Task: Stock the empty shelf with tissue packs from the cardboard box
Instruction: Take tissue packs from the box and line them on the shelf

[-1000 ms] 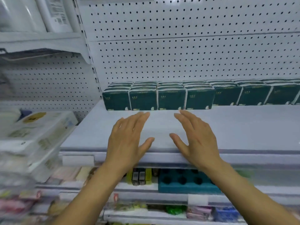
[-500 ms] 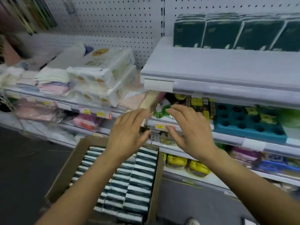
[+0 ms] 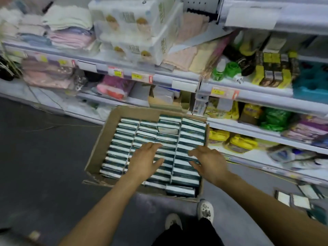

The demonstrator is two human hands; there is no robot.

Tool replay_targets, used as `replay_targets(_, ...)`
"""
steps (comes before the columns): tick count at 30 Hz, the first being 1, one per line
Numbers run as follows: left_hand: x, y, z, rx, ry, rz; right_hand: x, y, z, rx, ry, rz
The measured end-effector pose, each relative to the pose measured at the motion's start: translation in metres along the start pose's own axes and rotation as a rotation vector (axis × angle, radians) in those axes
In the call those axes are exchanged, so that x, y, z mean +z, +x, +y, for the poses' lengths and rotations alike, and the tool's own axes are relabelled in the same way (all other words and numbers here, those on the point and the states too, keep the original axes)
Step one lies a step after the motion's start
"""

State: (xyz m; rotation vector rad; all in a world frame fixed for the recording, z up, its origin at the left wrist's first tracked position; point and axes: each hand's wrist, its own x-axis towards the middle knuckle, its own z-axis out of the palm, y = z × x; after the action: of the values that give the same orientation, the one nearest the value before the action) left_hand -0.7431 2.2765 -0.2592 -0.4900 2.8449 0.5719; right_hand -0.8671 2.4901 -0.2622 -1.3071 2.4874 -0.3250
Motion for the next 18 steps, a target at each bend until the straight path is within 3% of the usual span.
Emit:
replay_targets(6, 0.038, 0.039, -0.024, -0.080, -0.088, -0.131, 0.032, 0.025, 0.021, 0.129, -0.033, -0.177)
replay_targets(9, 0.050, 0.080, -0.034, -0.109, -0.092, -0.125, 0.039, 0.056, 0.039, 0.168, -0.009, -0.129)
replay_targets(14, 0.067, 0.135, -0.036, -0.098, 0.068, 0.036, 0.043, 0.116, 0.068, 0.246, -0.076, 0.047)
replay_targets(18, 0.084, 0.154, -0.034, -0.095, 0.191, 0.042, 0.041, 0.150, 0.086, 0.306, -0.207, -0.009)
